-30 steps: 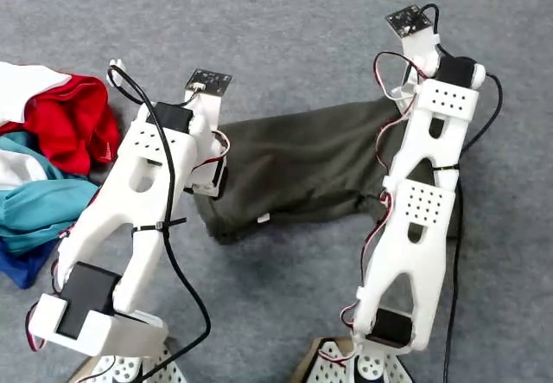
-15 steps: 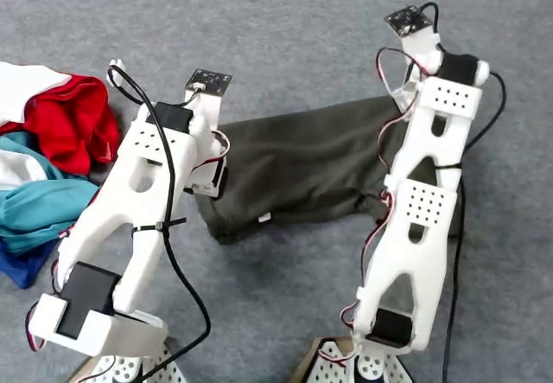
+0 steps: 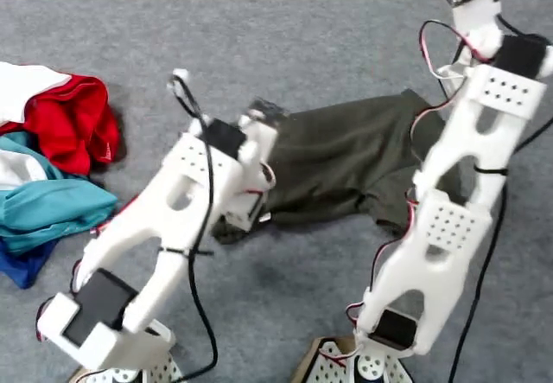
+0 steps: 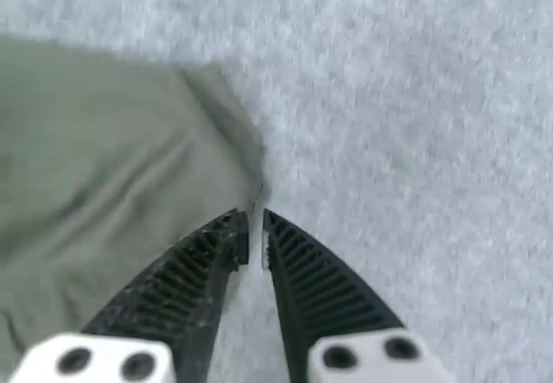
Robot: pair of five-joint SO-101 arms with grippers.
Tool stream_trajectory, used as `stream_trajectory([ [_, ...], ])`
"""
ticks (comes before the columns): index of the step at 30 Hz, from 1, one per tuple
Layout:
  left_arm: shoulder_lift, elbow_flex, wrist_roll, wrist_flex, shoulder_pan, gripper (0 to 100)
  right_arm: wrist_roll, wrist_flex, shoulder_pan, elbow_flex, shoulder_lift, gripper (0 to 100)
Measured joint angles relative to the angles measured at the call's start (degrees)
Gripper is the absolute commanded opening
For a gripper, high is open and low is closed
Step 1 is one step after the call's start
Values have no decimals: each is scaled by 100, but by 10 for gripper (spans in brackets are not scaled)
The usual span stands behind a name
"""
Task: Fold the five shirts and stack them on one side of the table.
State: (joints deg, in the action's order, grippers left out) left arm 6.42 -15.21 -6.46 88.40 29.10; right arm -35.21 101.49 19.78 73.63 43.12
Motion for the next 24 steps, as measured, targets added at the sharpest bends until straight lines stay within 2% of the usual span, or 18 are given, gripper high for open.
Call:
stream_trajectory([
  [6,360,-941,9,-914,88,148,-299,0,255,-1837,-1160,47],
  [13,360,-2013,9,-2136,-334,148,-308,-167,273,-2875,-1767,47],
  [24,360,-2312,26,-2426,-404,147,-308,-378,273,-3297,-1899,47],
])
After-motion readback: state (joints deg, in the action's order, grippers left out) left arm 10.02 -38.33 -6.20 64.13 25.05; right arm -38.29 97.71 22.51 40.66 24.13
